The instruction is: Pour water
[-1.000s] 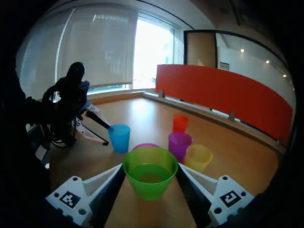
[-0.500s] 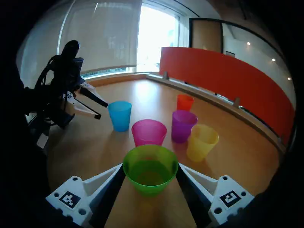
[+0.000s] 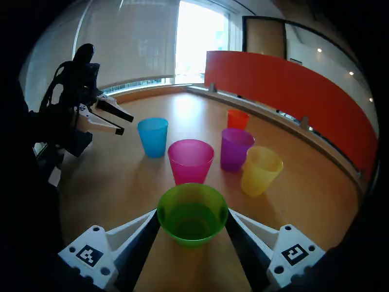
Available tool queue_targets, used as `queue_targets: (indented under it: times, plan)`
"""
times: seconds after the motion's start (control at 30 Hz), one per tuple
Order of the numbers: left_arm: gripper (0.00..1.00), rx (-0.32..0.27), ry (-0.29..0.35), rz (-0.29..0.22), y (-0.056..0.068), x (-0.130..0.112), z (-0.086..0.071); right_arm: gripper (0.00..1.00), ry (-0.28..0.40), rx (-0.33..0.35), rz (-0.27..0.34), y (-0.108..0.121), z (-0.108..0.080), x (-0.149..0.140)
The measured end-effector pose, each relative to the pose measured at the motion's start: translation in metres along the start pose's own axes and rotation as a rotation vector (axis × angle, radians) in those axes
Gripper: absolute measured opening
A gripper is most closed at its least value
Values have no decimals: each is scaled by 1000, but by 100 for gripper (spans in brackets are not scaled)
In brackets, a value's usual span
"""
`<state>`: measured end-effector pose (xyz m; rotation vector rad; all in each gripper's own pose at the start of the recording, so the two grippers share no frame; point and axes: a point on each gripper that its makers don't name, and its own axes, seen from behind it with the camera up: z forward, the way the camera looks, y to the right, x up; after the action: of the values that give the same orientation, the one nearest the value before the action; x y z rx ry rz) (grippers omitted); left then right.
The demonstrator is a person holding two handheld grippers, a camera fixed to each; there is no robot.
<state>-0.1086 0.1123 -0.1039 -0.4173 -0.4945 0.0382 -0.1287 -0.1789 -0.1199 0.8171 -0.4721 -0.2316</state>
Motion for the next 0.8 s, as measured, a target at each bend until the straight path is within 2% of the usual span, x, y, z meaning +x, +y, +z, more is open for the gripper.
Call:
queue_targets:
  times: [0.27,0.63,0.8]
  plan:
    - [90,-1,13,-12,4,0,-3,93,-6,-3,23,1,-4,-4]
    - [90,27,30,-11,0,0,-10,95,-49,-23,36,1,-9,-25]
    - [90,51,43,-9,-5,2,-17,97,-48,-32,48,0,-19,-29]
